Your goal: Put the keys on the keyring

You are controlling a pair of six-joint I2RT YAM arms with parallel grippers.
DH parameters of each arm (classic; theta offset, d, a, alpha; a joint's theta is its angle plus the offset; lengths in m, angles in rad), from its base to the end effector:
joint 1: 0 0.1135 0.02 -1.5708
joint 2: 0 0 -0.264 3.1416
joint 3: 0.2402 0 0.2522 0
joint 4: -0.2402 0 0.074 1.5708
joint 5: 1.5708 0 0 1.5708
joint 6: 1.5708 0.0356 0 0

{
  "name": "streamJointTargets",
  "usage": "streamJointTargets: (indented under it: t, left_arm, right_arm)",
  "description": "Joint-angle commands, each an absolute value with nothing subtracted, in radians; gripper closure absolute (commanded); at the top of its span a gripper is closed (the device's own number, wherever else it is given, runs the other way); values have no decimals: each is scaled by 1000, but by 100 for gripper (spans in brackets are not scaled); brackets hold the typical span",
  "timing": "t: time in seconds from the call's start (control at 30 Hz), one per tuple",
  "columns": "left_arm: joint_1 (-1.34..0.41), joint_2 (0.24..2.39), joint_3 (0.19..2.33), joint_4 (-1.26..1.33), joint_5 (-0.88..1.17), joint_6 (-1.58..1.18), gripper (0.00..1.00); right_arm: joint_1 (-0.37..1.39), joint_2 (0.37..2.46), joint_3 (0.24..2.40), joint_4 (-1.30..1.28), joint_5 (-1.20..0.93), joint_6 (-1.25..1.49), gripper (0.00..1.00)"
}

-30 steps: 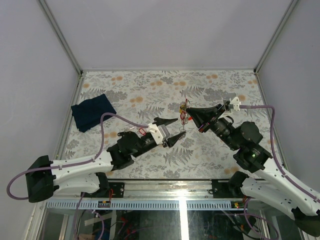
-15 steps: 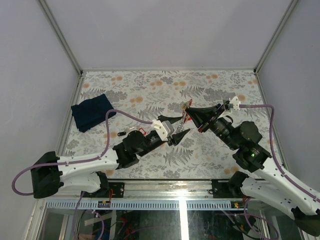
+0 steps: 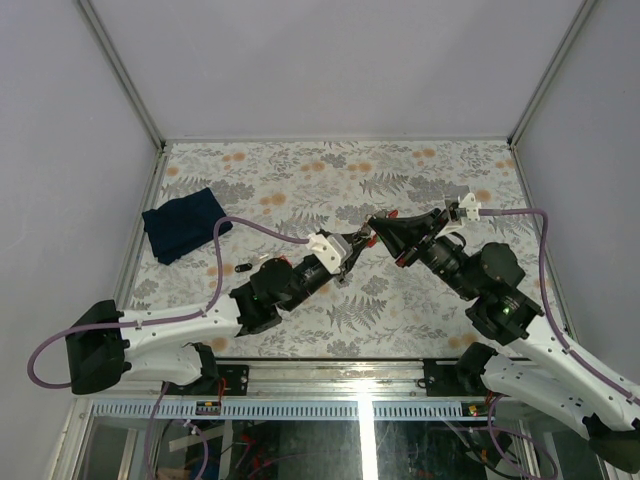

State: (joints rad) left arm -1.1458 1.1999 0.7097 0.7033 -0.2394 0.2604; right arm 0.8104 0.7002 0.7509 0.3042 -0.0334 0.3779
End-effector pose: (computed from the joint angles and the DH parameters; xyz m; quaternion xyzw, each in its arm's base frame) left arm 0.1210 -0.2469 0.3201 0.3322 0.5356 -0.2633 0.7304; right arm 0.1111 0.1185 0.3940 -0.1359 0.5549 0.4673 0.6747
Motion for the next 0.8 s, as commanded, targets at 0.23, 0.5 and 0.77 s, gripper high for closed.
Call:
streamJointTargets:
  t: [0.23,0.5,0.77]
  left_arm:
    - [-1153,1129,742,658,-195,332,100]
    - [-1152,1045,770,485,-88,371,100]
    - [-1152,1001,800,363,-62,360,100]
  right_arm:
    - [814,661,804,342,-26,340,100]
    - [814,657,829,323,-14,305,94]
    - [815,625,835,308,-8,263,89]
